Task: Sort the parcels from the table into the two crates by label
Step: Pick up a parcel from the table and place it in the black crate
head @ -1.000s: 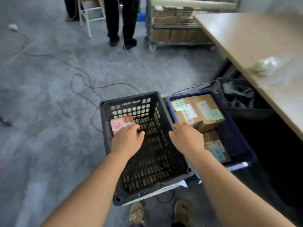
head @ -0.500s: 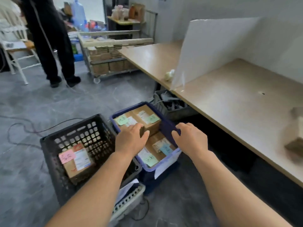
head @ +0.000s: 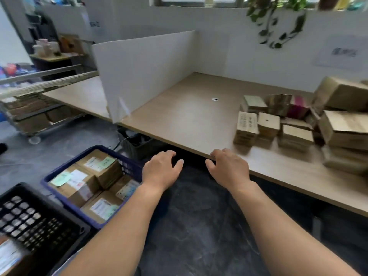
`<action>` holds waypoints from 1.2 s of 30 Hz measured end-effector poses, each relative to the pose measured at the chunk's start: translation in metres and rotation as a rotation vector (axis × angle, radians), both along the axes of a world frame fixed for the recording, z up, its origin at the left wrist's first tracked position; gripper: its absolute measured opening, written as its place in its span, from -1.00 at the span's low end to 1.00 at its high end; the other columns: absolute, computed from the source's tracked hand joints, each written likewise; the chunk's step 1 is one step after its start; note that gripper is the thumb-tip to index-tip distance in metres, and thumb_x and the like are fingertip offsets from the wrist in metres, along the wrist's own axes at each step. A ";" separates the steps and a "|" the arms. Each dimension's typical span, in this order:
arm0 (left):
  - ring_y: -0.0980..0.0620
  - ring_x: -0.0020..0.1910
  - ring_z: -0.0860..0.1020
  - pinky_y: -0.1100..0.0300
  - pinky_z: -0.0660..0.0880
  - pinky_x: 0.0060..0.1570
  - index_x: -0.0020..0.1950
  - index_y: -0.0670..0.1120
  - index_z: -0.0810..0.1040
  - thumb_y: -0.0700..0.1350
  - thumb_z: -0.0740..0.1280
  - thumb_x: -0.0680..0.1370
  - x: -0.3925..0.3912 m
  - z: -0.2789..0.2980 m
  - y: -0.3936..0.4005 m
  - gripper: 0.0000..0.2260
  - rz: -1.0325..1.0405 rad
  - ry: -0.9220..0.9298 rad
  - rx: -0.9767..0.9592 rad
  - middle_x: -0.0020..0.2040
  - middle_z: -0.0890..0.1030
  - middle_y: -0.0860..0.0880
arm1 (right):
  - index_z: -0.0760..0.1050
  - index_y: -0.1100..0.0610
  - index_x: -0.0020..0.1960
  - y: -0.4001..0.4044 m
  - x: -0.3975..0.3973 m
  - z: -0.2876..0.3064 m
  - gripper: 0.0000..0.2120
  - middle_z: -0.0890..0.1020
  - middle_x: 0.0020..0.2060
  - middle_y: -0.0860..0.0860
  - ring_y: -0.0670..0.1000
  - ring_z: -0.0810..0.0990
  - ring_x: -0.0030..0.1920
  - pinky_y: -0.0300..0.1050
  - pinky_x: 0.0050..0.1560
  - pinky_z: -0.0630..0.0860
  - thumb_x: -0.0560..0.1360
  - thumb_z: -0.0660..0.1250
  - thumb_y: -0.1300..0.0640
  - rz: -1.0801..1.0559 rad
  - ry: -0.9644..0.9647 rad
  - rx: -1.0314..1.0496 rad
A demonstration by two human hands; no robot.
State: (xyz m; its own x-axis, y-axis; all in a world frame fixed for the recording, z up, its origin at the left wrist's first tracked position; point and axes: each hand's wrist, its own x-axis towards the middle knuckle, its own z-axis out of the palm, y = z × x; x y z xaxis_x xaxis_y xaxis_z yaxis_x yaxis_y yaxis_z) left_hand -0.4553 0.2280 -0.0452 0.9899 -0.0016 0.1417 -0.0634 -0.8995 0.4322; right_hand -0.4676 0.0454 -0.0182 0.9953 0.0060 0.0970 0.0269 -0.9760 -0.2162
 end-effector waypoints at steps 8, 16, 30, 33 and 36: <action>0.02 0.32 0.43 0.10 0.42 0.18 0.41 0.00 0.38 0.17 0.17 0.59 0.012 0.006 -0.120 -0.56 -0.180 -0.029 0.010 0.34 0.48 0.02 | 0.46 0.06 0.32 -0.110 -0.015 0.003 -0.63 0.54 0.18 0.03 0.10 0.54 0.15 -0.06 0.00 0.43 0.62 0.12 -0.07 -0.178 -0.020 -0.002; 0.05 0.31 0.43 0.09 0.44 0.18 0.42 0.03 0.35 0.18 0.16 0.59 0.049 -0.001 -0.204 -0.56 -0.335 -0.015 0.028 0.34 0.47 0.05 | 0.43 0.03 0.35 -0.189 -0.004 -0.009 -0.62 0.54 0.21 0.03 0.09 0.53 0.18 -0.05 0.02 0.46 0.61 0.12 -0.09 -0.330 0.001 -0.006; 0.02 0.29 0.46 0.10 0.46 0.12 0.45 0.02 0.32 0.18 0.17 0.59 0.173 0.018 -0.373 -0.53 -0.632 -0.086 -0.011 0.33 0.48 0.01 | 0.46 0.03 0.31 -0.336 0.081 0.015 -0.63 0.53 0.18 0.05 0.08 0.54 0.16 -0.07 0.02 0.44 0.62 0.11 -0.10 -0.601 -0.001 -0.067; 0.00 0.27 0.47 0.10 0.48 0.07 0.45 0.03 0.33 0.20 0.17 0.59 0.196 0.024 -0.413 -0.53 -0.682 -0.076 0.007 0.33 0.48 0.00 | 0.46 0.06 0.31 -0.369 0.091 0.020 -0.63 0.53 0.18 0.06 0.09 0.53 0.16 -0.05 0.04 0.44 0.62 0.11 -0.09 -0.655 0.018 -0.068; -0.01 0.29 0.45 0.08 0.51 0.09 0.44 0.04 0.33 0.21 0.17 0.58 0.209 0.025 -0.456 -0.52 -0.720 -0.068 0.010 0.35 0.47 0.00 | 0.45 0.06 0.33 -0.403 0.094 0.023 -0.62 0.52 0.20 0.08 0.12 0.53 0.18 -0.02 0.07 0.44 0.62 0.12 -0.10 -0.697 0.031 -0.071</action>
